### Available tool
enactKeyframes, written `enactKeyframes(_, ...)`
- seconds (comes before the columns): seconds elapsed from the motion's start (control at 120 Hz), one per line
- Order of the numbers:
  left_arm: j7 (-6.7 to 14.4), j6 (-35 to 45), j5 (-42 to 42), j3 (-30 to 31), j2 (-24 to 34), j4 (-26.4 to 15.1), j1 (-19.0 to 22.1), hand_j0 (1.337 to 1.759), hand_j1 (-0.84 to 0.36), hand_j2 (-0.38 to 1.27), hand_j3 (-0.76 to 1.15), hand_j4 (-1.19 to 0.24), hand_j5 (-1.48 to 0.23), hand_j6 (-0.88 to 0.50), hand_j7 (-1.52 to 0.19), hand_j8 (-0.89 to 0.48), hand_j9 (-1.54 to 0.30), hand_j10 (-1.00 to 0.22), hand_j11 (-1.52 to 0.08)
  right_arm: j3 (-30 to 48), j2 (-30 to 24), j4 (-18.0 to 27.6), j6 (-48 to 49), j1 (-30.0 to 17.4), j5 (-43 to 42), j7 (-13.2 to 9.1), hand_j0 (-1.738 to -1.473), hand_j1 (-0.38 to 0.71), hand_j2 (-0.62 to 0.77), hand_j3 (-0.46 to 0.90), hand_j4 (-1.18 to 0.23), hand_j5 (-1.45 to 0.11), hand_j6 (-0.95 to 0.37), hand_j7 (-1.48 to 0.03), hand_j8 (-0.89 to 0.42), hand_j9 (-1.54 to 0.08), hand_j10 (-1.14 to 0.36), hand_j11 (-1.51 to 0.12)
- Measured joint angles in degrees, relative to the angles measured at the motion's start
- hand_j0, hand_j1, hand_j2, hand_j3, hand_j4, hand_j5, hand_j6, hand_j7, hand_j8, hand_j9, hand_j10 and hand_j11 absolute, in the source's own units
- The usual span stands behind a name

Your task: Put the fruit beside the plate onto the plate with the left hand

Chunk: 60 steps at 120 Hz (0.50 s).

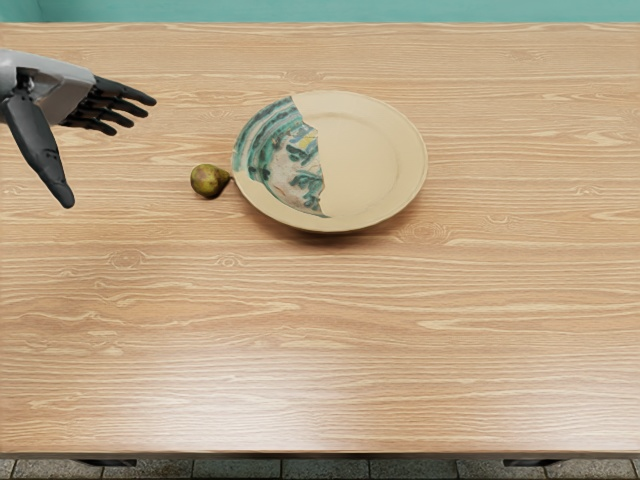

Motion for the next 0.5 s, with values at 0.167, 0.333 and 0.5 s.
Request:
enactKeyframes(0.167,0.0,0.0,0.0,-0.4,-0.3,0.1,1.2,1.658,0.32,0.00,0.00,-0.03,-0.03,-0.03,-0.03,-0.03,-0.03,-0.02,-0.04,0.0,0.0,0.0,0.2,0.3,0.2,0.0,-1.658,-0.35,0.00,0.00,0.00,0.00,0.00,0.00,0.00,0.00,0.00,0.00)
enactKeyframes(0.333,0.1,0.0,-0.1,-0.8,-11.1,1.3,1.8,1.658,0.32,0.01,0.00,-0.03,-0.03,-0.03,-0.03,-0.03,-0.03,-0.03,-0.04,0.0,0.0,0.0,0.2,0.4,0.3,0.0,-1.658,-0.35,0.00,0.00,0.00,0.00,0.00,0.00,0.00,0.00,0.00,0.00)
enactKeyframes(0.5,0.0,0.0,-11.4,13.1,-30.6,4.1,-11.3,1.658,0.31,0.01,0.00,-0.03,-0.04,-0.03,-0.04,-0.03,-0.04,-0.03,-0.04,0.0,0.0,0.0,0.2,0.4,0.3,0.0,-1.658,-0.35,0.00,0.00,0.00,0.00,0.00,0.00,0.00,0.00,0.00,0.00)
